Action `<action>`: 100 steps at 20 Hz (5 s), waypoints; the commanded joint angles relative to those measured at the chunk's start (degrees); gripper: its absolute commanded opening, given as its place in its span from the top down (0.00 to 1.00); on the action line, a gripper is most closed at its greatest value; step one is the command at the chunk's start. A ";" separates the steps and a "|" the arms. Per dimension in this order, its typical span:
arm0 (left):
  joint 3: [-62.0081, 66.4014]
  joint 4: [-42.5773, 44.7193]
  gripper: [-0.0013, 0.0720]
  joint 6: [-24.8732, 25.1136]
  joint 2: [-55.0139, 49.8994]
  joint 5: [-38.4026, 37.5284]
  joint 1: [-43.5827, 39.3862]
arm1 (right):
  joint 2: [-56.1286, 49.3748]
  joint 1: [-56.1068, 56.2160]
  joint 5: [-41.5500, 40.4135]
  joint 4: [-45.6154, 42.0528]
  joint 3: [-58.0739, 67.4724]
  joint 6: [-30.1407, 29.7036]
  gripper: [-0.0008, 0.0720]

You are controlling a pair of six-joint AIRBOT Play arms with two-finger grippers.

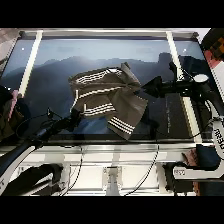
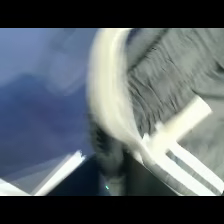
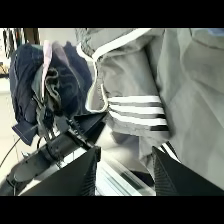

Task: Fold the clothes and pants, and hang the long-sleeved shirts on hangers.

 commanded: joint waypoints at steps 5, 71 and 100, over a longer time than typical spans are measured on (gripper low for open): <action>4.31 1.70 0.94 0.57 0.68 -3.30 -0.46 | 0.76 0.02 0.15 -4.48 -2.67 -2.82 0.98; 7.04 32.98 0.94 8.68 5.33 8.22 5.46 | 28.89 5.81 -34.75 11.50 -51.36 13.94 0.98; 87.08 17.81 0.95 14.73 -27.85 5.22 -1.05 | -4.33 5.38 -64.89 -2.40 38.64 13.57 0.98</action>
